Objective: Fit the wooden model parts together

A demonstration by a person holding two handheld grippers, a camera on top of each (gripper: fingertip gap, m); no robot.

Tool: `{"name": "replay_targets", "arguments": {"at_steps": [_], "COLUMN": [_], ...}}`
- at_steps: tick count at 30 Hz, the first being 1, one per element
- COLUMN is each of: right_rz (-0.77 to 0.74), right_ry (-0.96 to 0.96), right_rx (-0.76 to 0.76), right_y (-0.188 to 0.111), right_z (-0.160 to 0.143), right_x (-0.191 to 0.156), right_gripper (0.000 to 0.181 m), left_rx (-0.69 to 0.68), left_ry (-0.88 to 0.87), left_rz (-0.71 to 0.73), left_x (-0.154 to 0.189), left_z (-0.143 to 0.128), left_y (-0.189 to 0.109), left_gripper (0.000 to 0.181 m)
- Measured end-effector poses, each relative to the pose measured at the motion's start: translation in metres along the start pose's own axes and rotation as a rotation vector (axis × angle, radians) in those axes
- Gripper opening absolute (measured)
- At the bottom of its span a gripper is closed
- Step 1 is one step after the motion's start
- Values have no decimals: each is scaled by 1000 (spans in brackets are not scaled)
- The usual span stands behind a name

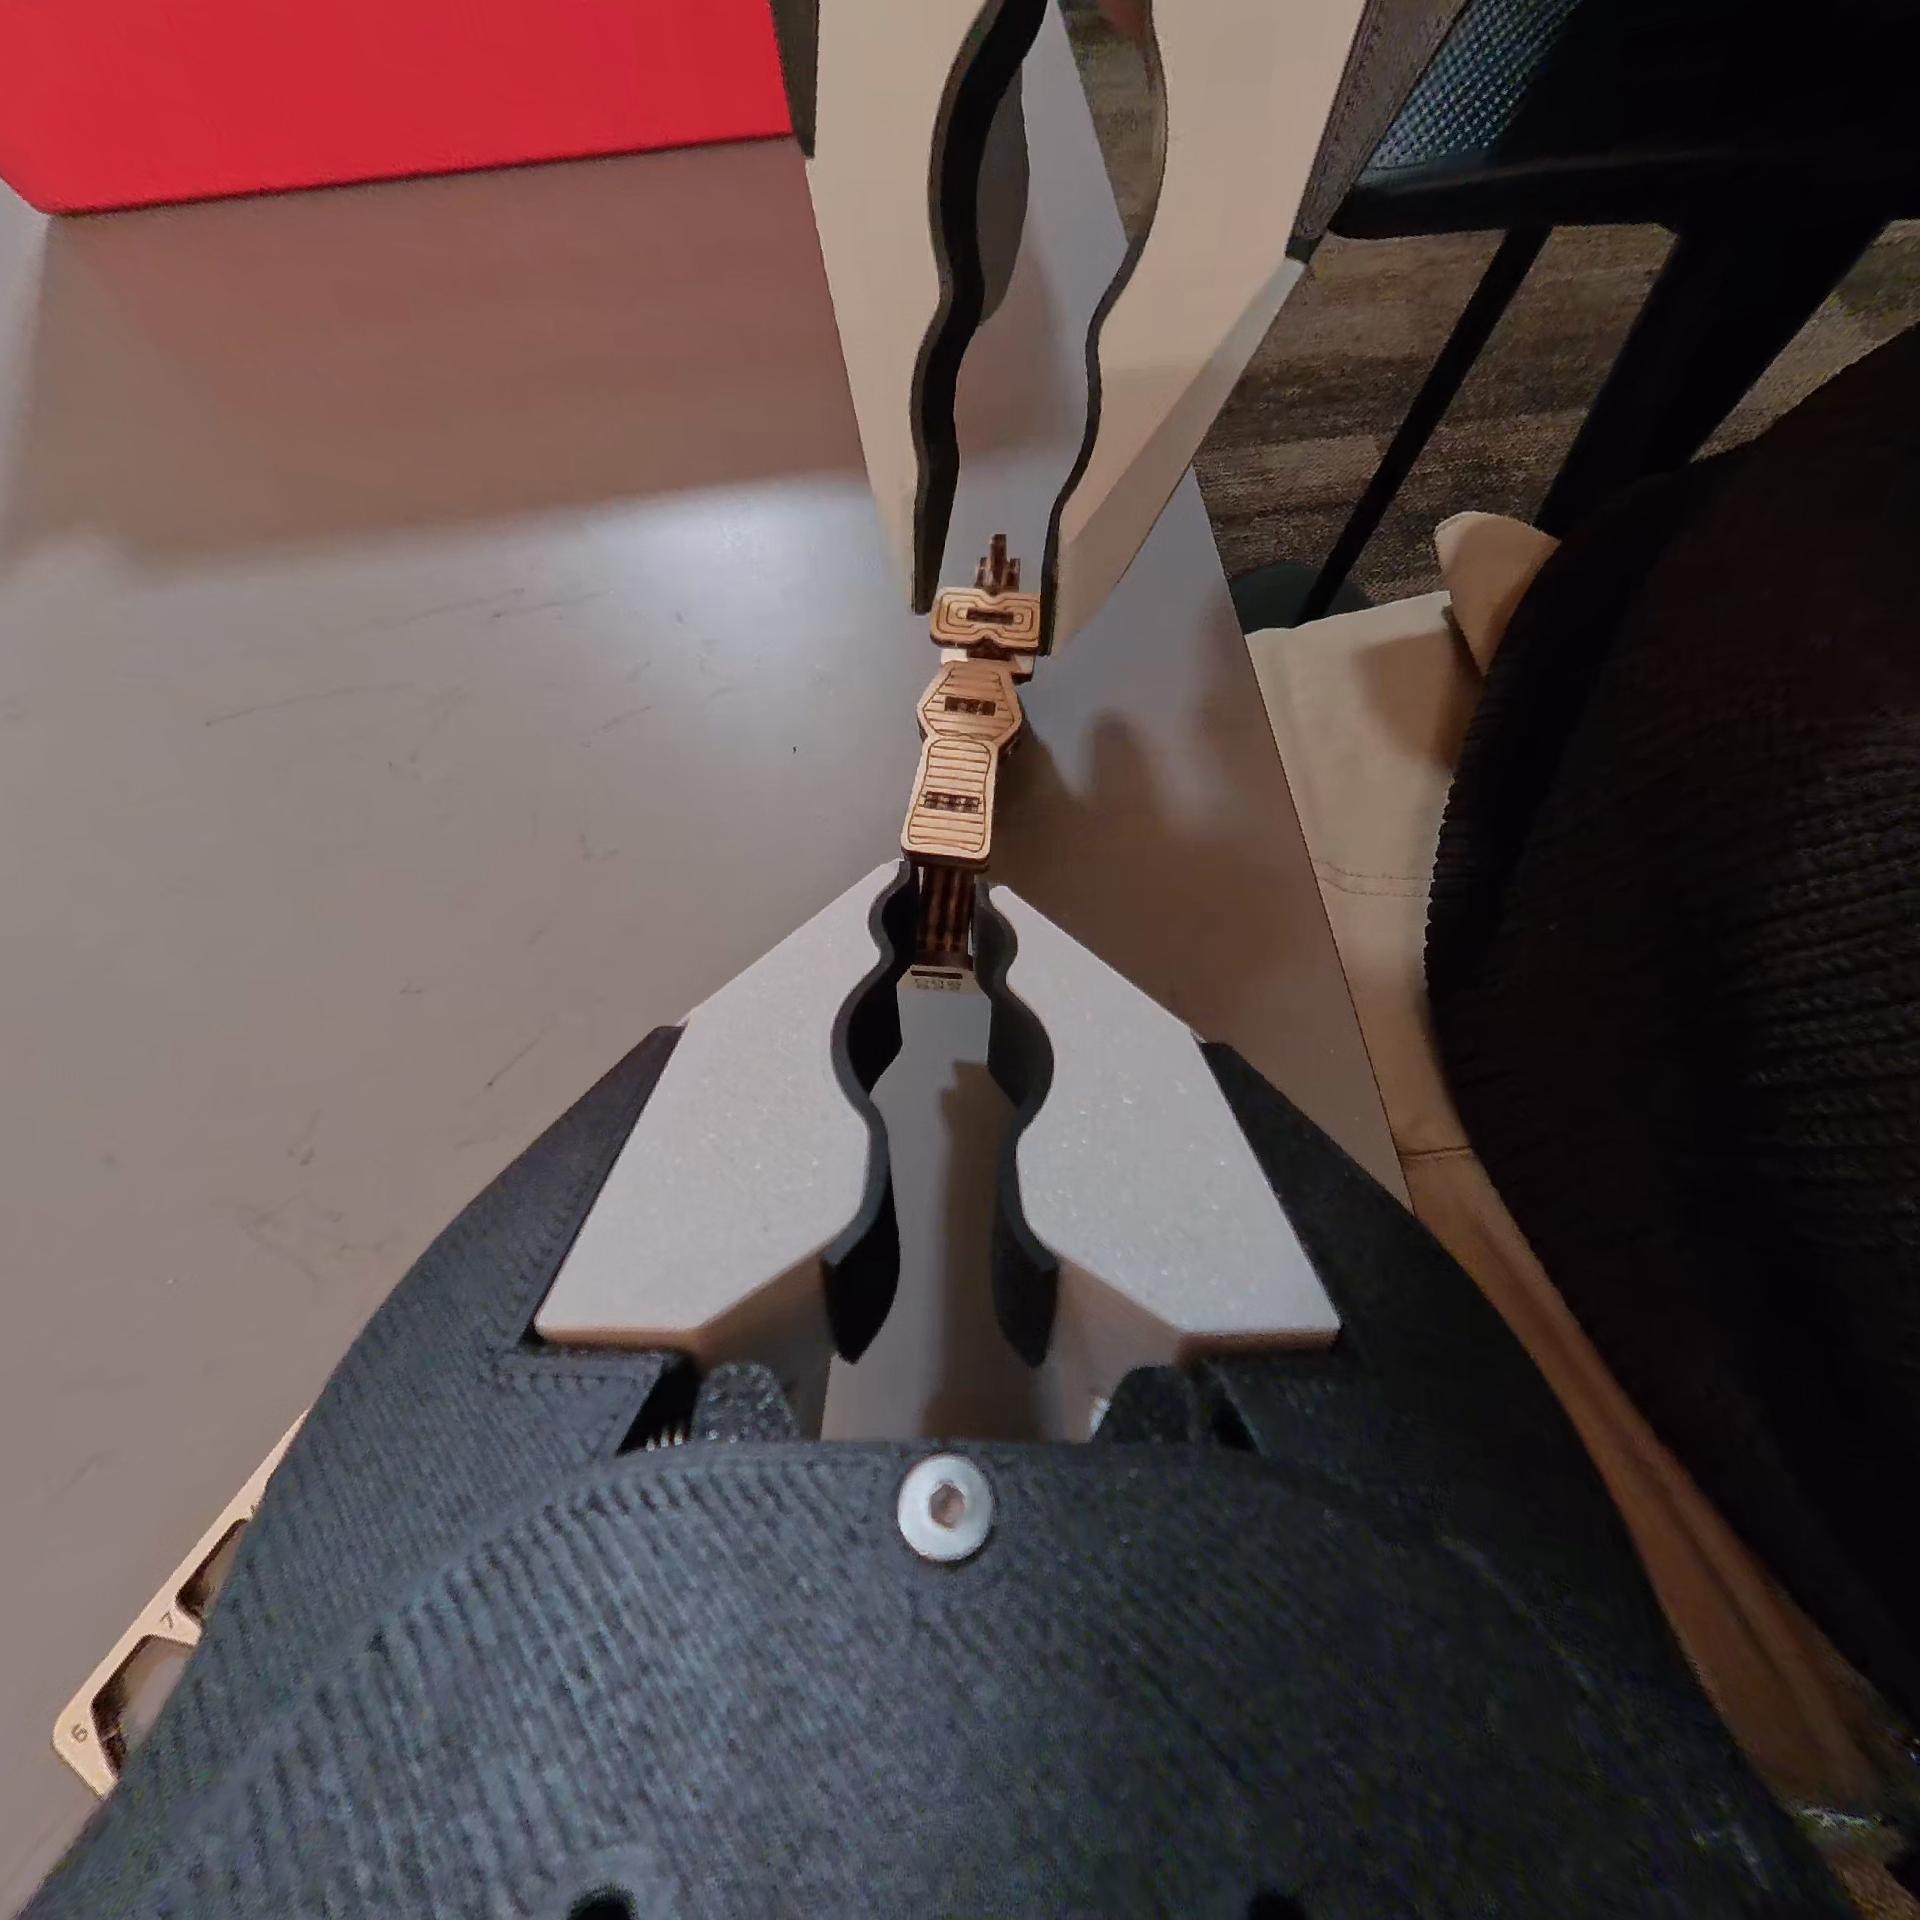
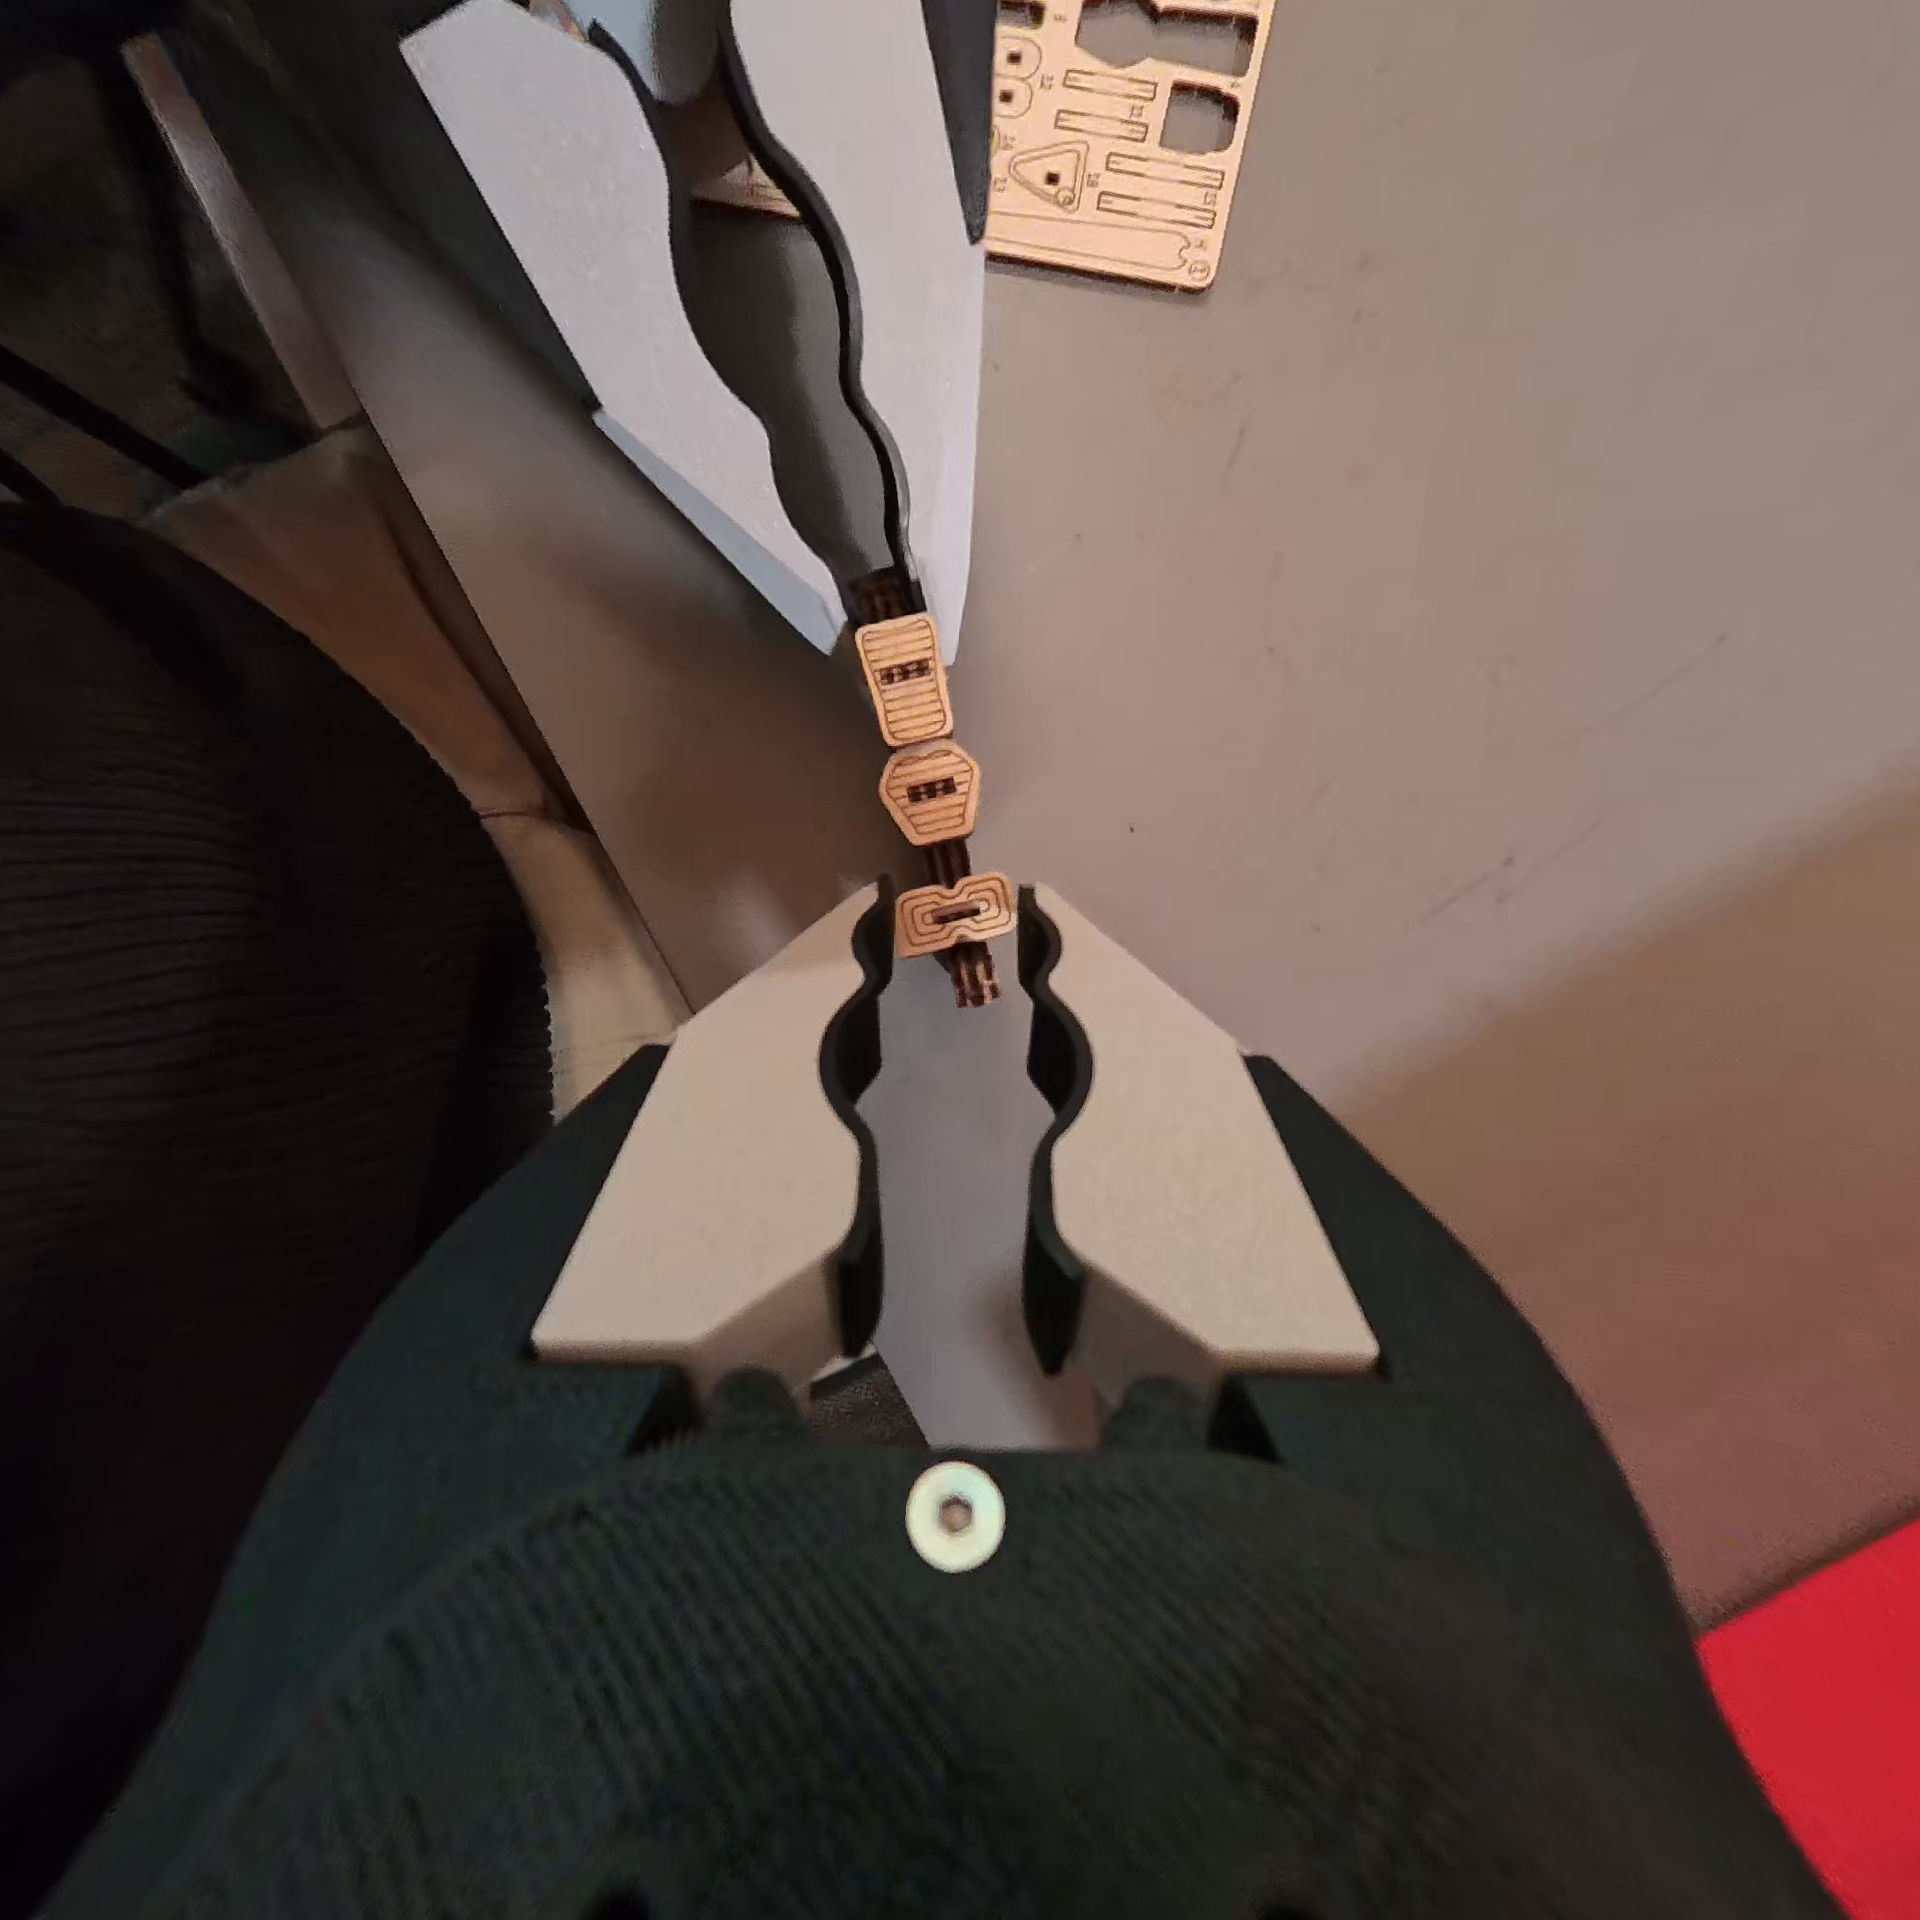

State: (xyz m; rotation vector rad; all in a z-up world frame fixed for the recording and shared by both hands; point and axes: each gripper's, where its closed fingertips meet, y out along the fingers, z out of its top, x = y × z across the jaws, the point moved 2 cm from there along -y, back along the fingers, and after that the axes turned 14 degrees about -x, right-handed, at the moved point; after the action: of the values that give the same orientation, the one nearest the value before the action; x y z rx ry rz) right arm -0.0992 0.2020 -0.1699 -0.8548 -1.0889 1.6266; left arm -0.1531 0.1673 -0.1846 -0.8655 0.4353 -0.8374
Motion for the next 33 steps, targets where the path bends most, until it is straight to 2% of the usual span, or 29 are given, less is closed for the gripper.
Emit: {"name": "replay_targets", "arguments": {"at_steps": [33], "right_rz": [-3], "right_ry": [-36], "right_rx": [-4], "right_y": [2], "right_z": [-2], "right_x": [-1], "right_gripper": [26], "left_rx": [6], "left_ry": [-1], "left_rz": [-9], "left_x": [0], "left_z": [0], "left_y": [1], "left_gripper": [9]}}
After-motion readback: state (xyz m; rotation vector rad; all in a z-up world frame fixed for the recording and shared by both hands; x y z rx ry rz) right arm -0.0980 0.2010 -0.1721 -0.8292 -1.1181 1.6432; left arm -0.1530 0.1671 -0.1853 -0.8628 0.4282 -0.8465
